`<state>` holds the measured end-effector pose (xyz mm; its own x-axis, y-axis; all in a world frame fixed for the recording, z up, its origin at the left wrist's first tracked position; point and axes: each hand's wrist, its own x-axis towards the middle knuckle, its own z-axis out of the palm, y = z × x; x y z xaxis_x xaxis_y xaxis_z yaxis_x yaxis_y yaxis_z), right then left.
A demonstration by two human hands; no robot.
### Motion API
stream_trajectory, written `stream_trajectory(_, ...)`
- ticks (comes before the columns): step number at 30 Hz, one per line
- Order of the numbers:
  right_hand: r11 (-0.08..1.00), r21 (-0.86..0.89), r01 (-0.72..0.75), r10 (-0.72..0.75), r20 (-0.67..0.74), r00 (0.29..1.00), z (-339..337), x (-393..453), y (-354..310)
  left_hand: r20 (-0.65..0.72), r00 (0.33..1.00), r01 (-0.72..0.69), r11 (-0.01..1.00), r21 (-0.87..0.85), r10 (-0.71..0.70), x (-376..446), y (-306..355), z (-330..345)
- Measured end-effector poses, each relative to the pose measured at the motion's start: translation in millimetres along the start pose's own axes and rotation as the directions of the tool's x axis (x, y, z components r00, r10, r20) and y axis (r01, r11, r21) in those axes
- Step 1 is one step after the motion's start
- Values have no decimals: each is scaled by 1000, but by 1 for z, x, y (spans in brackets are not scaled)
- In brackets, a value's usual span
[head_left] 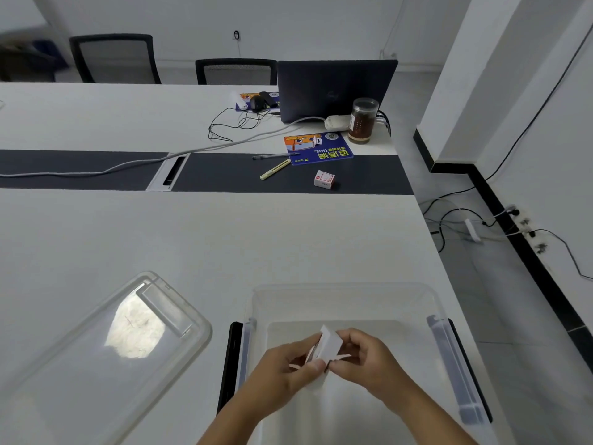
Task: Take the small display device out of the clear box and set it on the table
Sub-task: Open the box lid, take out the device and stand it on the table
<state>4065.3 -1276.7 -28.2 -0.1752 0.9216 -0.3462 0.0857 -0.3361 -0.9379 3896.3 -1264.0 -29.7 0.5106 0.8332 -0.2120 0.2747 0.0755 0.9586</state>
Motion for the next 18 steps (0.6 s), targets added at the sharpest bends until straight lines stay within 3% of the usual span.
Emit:
stream_trajectory(10,996,73,43,-42,-24,999,-6,1,1,56,998,0,999,-48,3,-3,17,-6)
stream_trajectory(15,990,131,51,-49,-18,999,-7,1,1,4,1000,6,996,-90,-5,-2,14,-7)
stream_trajectory(18,974,225,4,-9,23,1000,-9,2,-2,-96,994,29,988,-151,-44,-2,13,-7)
